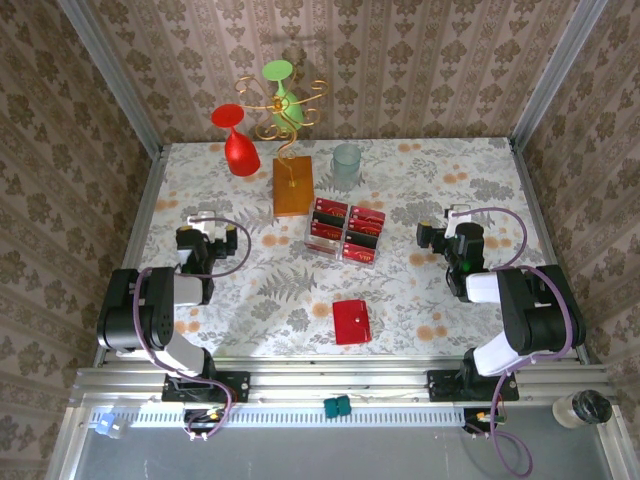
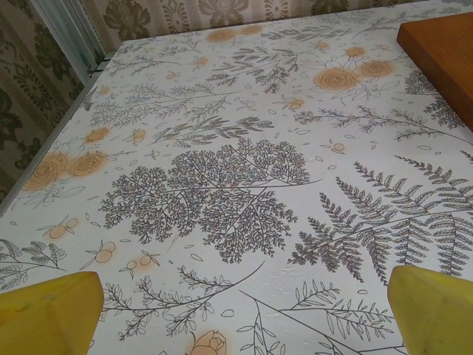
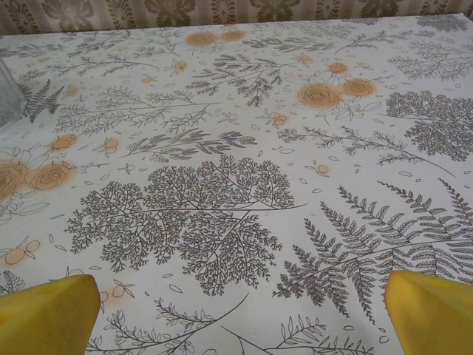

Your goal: Put the credit cards into the card holder

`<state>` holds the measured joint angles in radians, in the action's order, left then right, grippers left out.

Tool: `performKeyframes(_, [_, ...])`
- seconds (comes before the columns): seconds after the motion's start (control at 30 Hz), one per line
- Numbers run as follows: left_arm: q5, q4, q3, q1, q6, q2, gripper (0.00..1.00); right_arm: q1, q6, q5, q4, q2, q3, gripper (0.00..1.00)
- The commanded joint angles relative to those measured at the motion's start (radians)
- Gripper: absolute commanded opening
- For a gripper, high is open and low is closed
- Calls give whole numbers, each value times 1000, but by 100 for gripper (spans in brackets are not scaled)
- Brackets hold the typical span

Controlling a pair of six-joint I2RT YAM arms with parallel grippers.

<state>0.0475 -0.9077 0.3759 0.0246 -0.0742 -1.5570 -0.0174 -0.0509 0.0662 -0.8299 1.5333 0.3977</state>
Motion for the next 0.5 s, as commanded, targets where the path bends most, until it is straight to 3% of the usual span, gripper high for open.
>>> performKeyframes(0.0, [-18, 0, 22, -6, 15, -2, 100, 5, 14, -16, -8, -1, 18, 100])
performKeyframes(0.1, [-25, -22, 5, -10, 21, 15, 100, 7, 12, -15, -17, -7, 13, 100])
performKeyframes(0.3, [-3, 98, 24, -21, 41, 115, 100, 7, -9, 50, 210, -134, 79, 100])
performKeyframes(0.47, [14, 297, 76, -22, 66, 237, 100, 10, -203, 158, 620, -274, 254, 100])
